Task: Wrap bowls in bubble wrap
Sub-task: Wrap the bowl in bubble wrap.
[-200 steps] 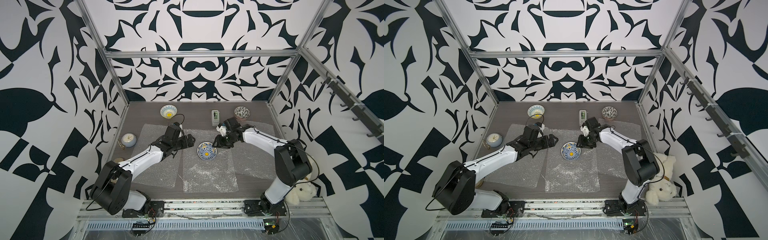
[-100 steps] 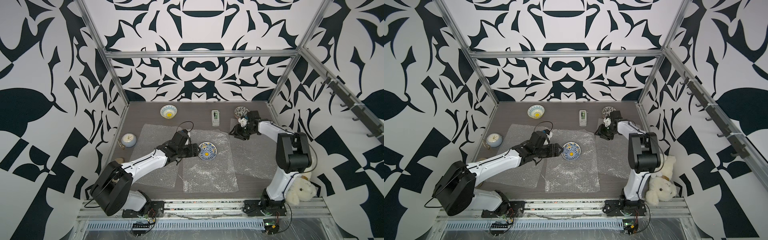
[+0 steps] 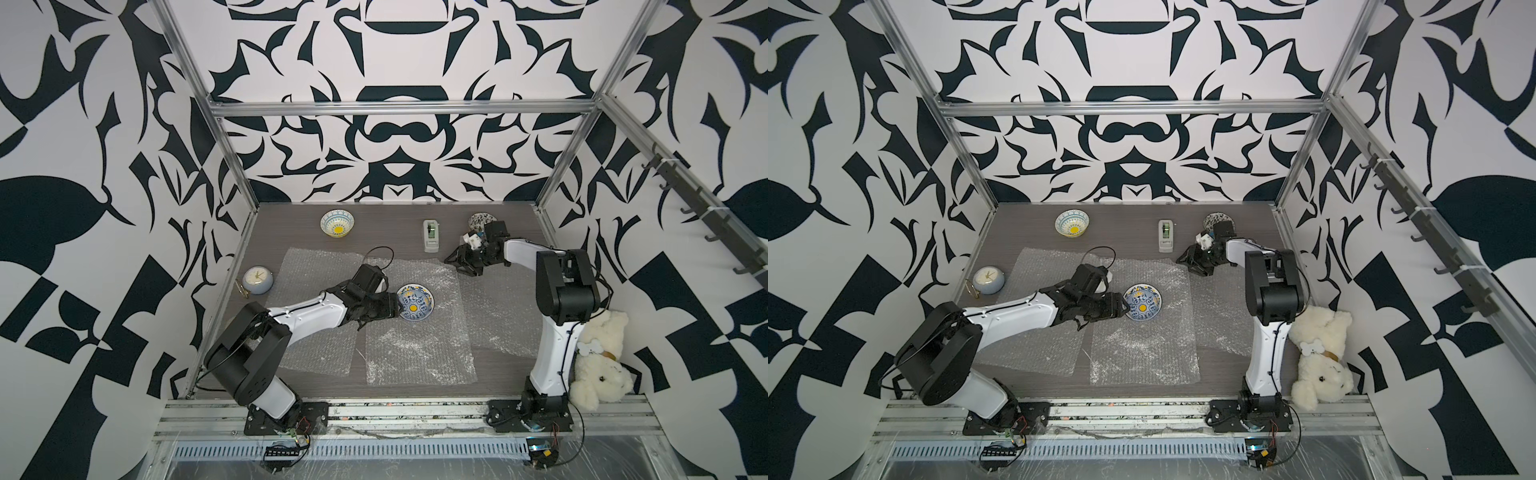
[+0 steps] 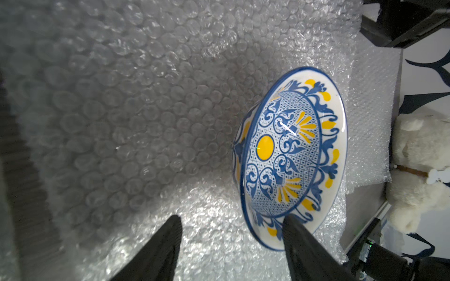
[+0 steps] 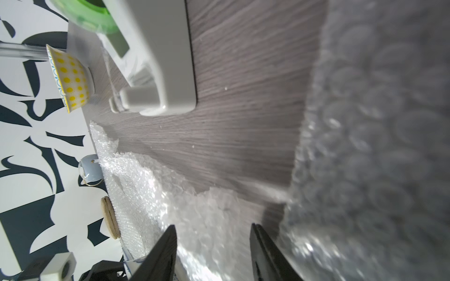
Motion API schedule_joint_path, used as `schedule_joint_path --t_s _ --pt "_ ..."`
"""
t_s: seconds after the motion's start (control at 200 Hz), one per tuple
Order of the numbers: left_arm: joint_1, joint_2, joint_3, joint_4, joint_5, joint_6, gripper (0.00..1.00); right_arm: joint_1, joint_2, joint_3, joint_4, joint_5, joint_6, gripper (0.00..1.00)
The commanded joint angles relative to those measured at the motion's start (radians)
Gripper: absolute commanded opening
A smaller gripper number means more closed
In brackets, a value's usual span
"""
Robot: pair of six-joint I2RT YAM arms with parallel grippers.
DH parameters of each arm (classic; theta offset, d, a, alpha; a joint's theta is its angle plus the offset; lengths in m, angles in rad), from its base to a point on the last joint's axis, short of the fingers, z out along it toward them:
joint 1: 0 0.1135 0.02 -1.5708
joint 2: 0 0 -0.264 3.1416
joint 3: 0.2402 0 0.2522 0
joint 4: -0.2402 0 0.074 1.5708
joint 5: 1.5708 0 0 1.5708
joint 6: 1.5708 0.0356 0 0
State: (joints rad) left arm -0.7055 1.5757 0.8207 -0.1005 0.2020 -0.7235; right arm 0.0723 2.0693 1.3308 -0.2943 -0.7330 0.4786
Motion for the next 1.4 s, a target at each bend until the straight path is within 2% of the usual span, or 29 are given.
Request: schedule_joint_path --t_s 0.0,0.2,0.44,0.525,0.65,0.88,1.135,1.24,1.395 --pt "-0.003 0.019 0.039 -0.004 0.027 0.002 0.68 0.016 -0.018 0.042 0.032 -0.038 0.024 0.50" --pt "-0.003 0.042 0.056 -0.009 0.011 0.004 0.67 0.023 -0.028 0.052 0.023 -0.074 0.019 0.30" --pt "-0.003 0.083 0.073 -0.001 0.012 0.001 0.67 0.054 -0.176 -0.012 -0.045 -0.102 -0.037 0.15" --pt "-0.003 0.099 0.082 0.004 0.014 -0.001 0.67 0.097 -0.226 -0.044 -0.071 -0.104 -0.054 0.03" --pt "-0.005 0.113 0.110 -0.014 -0.001 0.011 0.65 0.193 -0.281 -0.067 -0.163 -0.055 -0.102 0.02" --pt "-0.005 0.081 0.107 -0.027 -0.059 0.005 0.65 0.352 -0.350 -0.124 -0.219 0.053 -0.103 0.02" --pt "-0.047 -0.124 0.012 0.007 -0.288 -0.048 0.69 0.436 -0.269 -0.171 -0.182 0.136 -0.079 0.03" --pt "-0.052 -0.145 -0.024 0.047 -0.288 -0.075 0.70 0.449 -0.243 -0.172 -0.134 0.126 -0.049 0.04" --pt "-0.055 -0.065 -0.001 0.054 -0.244 -0.085 0.70 0.470 -0.221 -0.169 -0.117 0.124 -0.041 0.07"
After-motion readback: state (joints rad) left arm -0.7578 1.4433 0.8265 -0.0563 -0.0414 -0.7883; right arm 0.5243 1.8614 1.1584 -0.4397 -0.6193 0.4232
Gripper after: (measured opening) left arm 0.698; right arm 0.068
